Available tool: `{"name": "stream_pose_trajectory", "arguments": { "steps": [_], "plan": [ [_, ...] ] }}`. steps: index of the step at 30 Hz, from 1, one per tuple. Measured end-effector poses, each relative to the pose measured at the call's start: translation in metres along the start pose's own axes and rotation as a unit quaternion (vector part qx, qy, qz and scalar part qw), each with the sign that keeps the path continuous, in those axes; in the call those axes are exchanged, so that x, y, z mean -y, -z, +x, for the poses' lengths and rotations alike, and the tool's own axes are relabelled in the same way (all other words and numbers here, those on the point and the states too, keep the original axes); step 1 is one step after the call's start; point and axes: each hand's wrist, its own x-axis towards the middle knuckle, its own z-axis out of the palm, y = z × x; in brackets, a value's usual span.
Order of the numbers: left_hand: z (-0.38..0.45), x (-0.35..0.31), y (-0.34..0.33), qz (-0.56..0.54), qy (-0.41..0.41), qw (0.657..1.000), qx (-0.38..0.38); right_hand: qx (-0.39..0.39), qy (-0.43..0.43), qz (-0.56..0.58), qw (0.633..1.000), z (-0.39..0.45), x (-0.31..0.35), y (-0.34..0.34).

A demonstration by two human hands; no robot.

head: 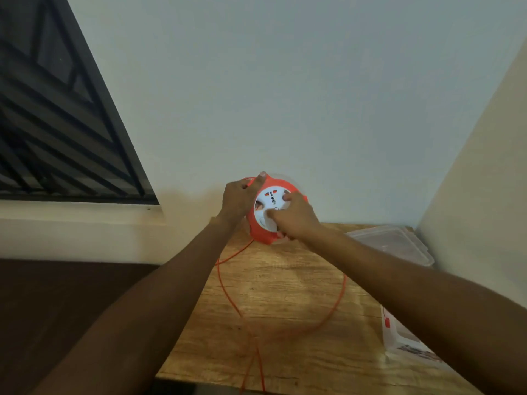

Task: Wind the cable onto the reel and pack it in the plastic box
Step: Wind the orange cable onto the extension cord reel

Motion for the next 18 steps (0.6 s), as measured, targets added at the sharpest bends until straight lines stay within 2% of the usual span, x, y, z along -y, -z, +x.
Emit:
{"name": "stream_pose_trajectory", "arguments": {
  "steps": [1,2,3,4,5,7,8,10,18],
  "plan": [
    [0.0,0.004,0.001,0.007,0.005,1.0,0.006,0.028,-0.002,-0.01,1.0,-0.004,-0.004,-0.002],
    [0.002,0.007,0.002,0.012,0.016,1.0,0.013,0.041,0.033,-0.076,0.996,-0.008,-0.007,-0.001],
    [0.003,0.01,0.003,0.017,0.029,0.999,0.019,0.038,0.1,-0.189,0.976,-0.01,-0.009,0.001],
    [0.004,0.01,0.003,0.024,0.039,0.999,0.023,0.014,0.185,-0.308,0.933,-0.012,-0.011,0.004],
    [0.006,0.009,0.003,0.03,0.041,0.998,0.027,-0.012,0.271,-0.406,0.873,-0.013,-0.011,0.008],
    [0.008,0.004,0.003,0.041,0.035,0.998,0.034,0.002,0.38,-0.526,0.761,-0.012,-0.005,0.019],
    [0.008,0.0,0.002,0.043,0.032,0.998,0.039,0.033,0.4,-0.565,0.721,-0.01,-0.001,0.025],
    [0.009,-0.007,0.003,0.043,0.017,0.997,0.057,0.079,0.415,-0.617,0.664,-0.005,0.008,0.038],
    [0.009,-0.017,0.005,0.036,0.024,0.993,0.113,0.125,0.506,-0.715,0.466,-0.001,0.025,0.059]
  ]
}}
